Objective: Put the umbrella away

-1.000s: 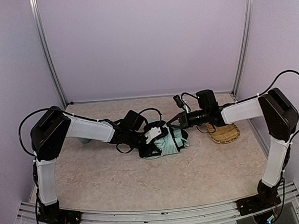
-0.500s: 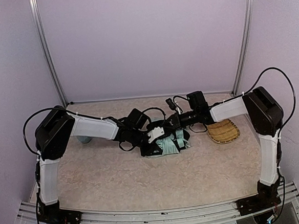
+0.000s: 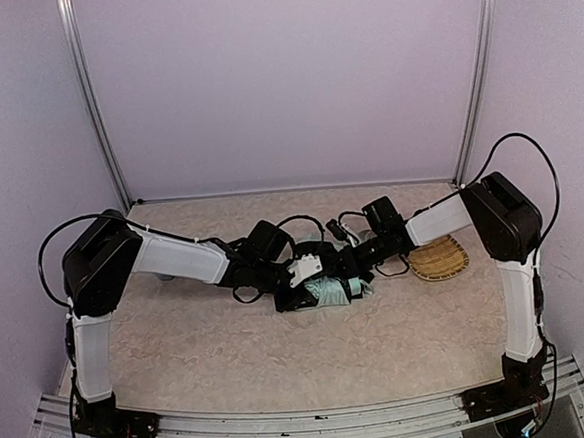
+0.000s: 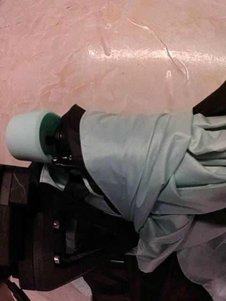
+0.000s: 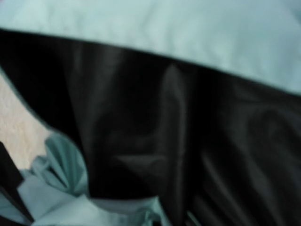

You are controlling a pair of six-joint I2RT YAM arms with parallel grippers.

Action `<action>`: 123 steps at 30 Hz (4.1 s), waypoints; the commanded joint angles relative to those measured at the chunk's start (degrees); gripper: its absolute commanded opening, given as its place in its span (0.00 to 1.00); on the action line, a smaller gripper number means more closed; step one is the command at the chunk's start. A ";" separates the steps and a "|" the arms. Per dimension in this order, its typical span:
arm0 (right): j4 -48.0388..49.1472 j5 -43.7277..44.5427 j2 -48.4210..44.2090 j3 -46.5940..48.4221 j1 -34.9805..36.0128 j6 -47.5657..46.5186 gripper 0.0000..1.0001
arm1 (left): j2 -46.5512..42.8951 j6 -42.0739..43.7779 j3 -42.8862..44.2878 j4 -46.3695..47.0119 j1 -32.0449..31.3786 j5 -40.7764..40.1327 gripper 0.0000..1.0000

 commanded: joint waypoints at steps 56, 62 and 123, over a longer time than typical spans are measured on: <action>-2.08 3.04 -7.48 -4.76 -2.54 -4.14 0.22 | 2.03 2.09 -1.50 -5.96 -0.11 4.22 0.00; 1.46 1.58 -11.65 -7.22 -4.31 -2.63 0.33 | 3.24 1.47 -1.38 -7.35 0.13 4.42 0.00; -17.68 48.73 -9.17 -10.27 23.43 -57.67 0.04 | 10.90 3.39 12.94 -31.17 6.81 24.66 0.46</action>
